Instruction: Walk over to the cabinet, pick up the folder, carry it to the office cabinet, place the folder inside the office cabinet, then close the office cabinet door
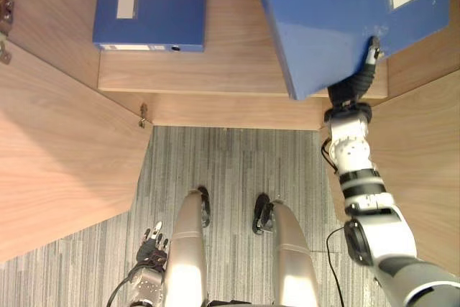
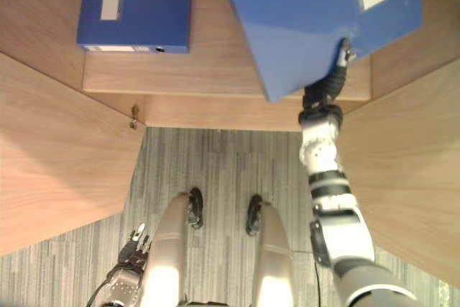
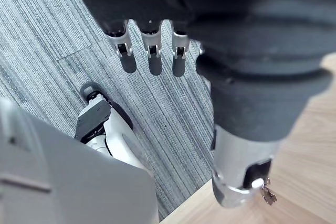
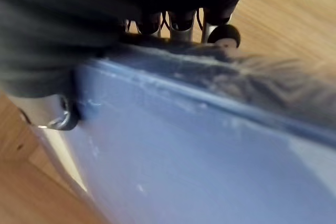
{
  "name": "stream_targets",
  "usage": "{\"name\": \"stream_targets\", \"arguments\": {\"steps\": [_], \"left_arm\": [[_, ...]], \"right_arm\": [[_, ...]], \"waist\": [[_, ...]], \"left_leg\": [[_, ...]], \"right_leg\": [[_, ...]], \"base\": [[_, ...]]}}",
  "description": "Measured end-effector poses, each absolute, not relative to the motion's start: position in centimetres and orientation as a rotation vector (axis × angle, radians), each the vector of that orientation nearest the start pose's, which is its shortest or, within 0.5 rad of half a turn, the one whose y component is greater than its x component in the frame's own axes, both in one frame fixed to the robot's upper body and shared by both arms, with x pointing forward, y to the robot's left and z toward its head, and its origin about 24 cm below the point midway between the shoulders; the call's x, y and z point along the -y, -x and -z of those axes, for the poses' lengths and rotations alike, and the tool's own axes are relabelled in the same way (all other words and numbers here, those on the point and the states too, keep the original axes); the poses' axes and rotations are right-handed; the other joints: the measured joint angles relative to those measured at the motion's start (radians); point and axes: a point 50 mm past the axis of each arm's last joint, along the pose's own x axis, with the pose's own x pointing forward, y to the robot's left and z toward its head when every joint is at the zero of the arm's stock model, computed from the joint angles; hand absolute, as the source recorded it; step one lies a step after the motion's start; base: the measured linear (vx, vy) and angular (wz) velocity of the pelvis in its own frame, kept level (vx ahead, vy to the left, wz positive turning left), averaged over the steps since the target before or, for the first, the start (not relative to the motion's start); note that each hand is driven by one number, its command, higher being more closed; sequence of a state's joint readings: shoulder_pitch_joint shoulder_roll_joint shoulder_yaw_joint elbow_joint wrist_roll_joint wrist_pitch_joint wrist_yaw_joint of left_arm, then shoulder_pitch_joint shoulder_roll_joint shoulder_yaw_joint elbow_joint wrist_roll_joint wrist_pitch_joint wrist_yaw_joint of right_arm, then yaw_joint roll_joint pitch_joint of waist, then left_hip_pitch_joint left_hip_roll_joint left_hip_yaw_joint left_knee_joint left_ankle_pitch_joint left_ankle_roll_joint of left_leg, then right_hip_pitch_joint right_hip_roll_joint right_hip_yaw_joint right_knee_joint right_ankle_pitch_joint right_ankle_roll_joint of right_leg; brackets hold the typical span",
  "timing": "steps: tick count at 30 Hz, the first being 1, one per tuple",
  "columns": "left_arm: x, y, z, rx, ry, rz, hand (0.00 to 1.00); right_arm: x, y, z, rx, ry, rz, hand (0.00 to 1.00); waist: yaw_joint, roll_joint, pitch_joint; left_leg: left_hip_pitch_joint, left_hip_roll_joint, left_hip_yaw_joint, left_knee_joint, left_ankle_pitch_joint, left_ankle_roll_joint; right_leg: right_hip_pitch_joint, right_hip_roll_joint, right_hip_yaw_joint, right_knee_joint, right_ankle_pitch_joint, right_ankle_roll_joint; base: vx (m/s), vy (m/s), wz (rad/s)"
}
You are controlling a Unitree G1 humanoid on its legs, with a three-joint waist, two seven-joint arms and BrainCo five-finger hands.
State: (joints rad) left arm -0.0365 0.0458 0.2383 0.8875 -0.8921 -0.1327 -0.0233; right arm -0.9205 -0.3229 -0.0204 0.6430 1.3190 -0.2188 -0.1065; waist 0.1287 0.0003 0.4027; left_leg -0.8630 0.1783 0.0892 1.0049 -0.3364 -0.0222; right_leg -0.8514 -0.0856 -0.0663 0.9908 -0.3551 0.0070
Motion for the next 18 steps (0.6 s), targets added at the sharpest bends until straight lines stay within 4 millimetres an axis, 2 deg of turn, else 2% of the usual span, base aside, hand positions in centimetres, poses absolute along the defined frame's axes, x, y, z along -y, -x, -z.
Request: {"name": "stream_targets", "arguments": {"steps": [4, 6, 10, 18], "left_arm": [[-20.9, -17.8, 11.8, -0.55, 0.855, -0.63, 0.0], [-20.7, -18.1, 11.6, -0.55, 0.849, -0.625, 0.0], [-20.1, -19.3, 10.9, -0.535, 0.794, -0.582, 0.0], [-19.5, -20.8, 9.7, -0.507, 0.698, -0.54, 0.0]], "right_arm": [[19.0, -40.4, -24.2, 0.384, -1.233, 0.041, 1.0], [19.2, -40.7, -25.9, 0.397, -1.316, 0.073, 1.0], [19.7, -40.8, -27.8, 0.409, -1.418, 0.124, 1.0], [21.0, -41.1, -29.4, 0.367, -1.403, 0.224, 1.0]], "waist": [[0.004, 0.007, 0.0], [0.008, 0.021, 0.001], [0.02, 0.035, 0.005], [0.029, 0.06, 0.013]], "left_leg": [[-0.064, -0.013, -0.028, 0.026, 0.007, -0.001], [-0.098, -0.027, -0.045, 0.042, 0.011, -0.002], [-0.154, -0.055, -0.067, 0.062, 0.018, -0.004], [-0.279, -0.067, -0.087, 0.132, 0.021, -0.008]], "right_leg": [[-0.049, -0.014, -0.019, 0.031, -0.008, -0.004], [-0.072, -0.029, -0.034, 0.055, -0.019, -0.008], [-0.119, -0.06, -0.051, 0.101, -0.042, -0.012], [-0.226, -0.086, -0.07, 0.183, -0.068, -0.016]], "base": [[-0.03, -0.001, 0.21], [-0.01, -0.003, 0.28], [-0.02, -0.002, 0.27], [-0.03, 0.003, 0.13]]}}
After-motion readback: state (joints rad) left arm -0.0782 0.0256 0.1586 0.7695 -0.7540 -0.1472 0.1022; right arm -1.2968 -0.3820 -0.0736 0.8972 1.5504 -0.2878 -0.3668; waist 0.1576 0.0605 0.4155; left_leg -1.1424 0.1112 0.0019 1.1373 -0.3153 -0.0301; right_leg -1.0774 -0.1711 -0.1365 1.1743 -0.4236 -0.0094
